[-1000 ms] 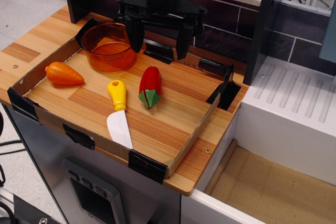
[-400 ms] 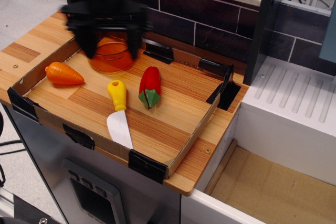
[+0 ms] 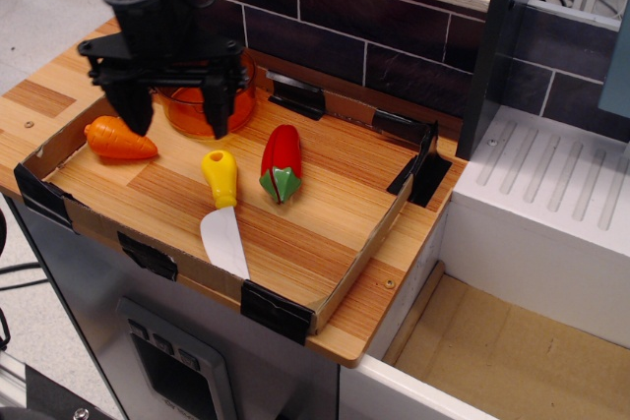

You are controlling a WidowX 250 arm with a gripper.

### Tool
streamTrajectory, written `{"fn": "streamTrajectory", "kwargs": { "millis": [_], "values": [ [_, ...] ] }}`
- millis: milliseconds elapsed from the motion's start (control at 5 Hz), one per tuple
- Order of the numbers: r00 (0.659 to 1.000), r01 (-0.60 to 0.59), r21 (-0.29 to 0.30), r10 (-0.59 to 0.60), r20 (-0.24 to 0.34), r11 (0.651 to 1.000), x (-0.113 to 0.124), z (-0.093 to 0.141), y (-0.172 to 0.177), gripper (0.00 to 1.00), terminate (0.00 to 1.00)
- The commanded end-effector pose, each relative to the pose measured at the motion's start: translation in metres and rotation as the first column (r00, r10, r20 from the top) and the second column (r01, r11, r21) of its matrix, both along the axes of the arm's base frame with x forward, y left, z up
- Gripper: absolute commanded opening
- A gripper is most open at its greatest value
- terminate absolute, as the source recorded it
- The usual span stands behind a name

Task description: Put knife in pot

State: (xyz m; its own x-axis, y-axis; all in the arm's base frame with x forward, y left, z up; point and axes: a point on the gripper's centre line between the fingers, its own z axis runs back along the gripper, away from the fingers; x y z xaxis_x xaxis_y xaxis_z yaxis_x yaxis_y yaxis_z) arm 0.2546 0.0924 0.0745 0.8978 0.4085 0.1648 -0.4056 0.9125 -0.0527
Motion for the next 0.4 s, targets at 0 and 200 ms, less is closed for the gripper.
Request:
{"fn": "streamTrajectory", "kwargs": {
  "millis": [0,200],
  "values": [
    [0.996,-0.074,0.027,0.072,0.048,0.997,0.003,-0.028,0.002,1.00,0.00],
    [0.994,-0.106,0.029,0.105,0.043,0.994,0.006,-0.040,0.002,1.00,0.00]
  ]
}}
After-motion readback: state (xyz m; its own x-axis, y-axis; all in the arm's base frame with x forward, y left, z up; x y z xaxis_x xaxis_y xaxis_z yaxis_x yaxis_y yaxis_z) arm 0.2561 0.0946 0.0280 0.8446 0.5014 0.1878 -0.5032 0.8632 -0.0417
